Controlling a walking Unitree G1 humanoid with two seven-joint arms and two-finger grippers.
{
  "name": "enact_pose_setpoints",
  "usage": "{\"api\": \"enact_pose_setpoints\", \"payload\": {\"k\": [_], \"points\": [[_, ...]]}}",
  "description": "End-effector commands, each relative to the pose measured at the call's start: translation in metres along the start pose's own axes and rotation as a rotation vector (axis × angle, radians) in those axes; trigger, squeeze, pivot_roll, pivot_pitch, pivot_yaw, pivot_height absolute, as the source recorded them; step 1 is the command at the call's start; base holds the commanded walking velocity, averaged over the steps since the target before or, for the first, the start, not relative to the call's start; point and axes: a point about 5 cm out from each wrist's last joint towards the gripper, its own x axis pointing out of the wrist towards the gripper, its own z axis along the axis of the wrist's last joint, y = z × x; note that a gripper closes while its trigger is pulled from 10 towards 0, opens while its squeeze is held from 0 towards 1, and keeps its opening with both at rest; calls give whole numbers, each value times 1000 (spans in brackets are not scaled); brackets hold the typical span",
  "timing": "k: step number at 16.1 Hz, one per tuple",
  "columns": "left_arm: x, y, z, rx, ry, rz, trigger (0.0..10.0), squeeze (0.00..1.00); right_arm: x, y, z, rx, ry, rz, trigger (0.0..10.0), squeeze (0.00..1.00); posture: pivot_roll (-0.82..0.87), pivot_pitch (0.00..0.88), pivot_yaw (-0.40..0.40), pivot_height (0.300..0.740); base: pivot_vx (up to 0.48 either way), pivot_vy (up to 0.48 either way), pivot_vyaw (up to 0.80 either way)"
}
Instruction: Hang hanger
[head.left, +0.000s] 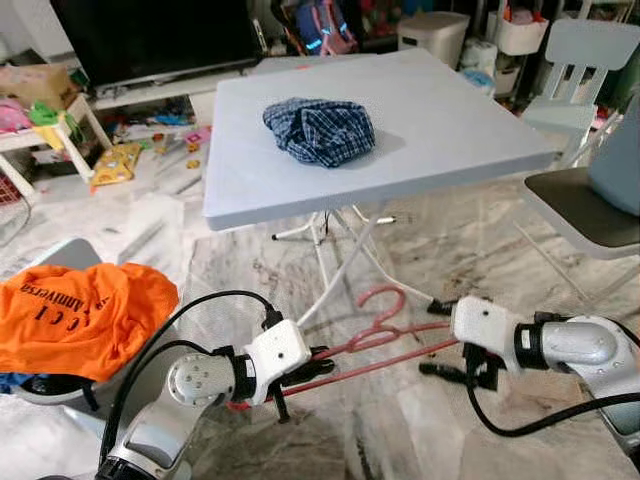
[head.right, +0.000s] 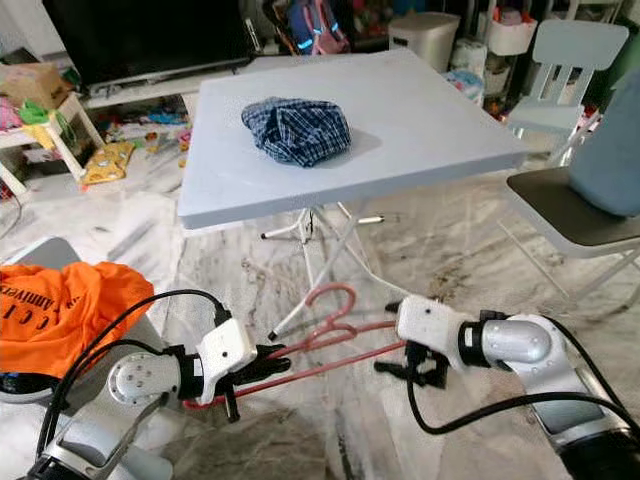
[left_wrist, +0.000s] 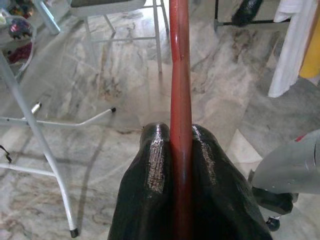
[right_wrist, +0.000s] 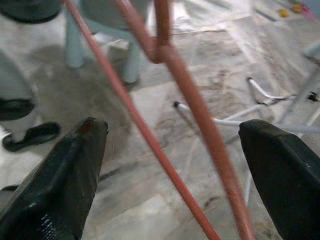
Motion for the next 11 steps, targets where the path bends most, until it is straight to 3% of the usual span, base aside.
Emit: {"api": "enact_pose_setpoints", "payload": {"k": [1,2,5,8,11], "points": [[-2,-2,2,51,10,-28,10000,0,0,-5,4,-19,2,41,941,0,-167,0,93,740,0,0,0],[-2,-4,1,70,14,-40,10000,0,0,-8,3,-28,22,70,0,0,-168,0,93,740,0,0,0],[-1,-8,1,84,8,-48,10000,0,6,-18,4,-74,62,119,0,0,-168,0,90,740,0,0,0],[2,-10,0,110,14,-55,10000,0,20,-17,-7,-82,160,206,0,0,-165,0,88,740,0,0,0],[3,-11,1,127,14,-61,10000,0,21,-14,-15,-77,228,294,0,0,-161,0,86,740,0,0,0]]}}
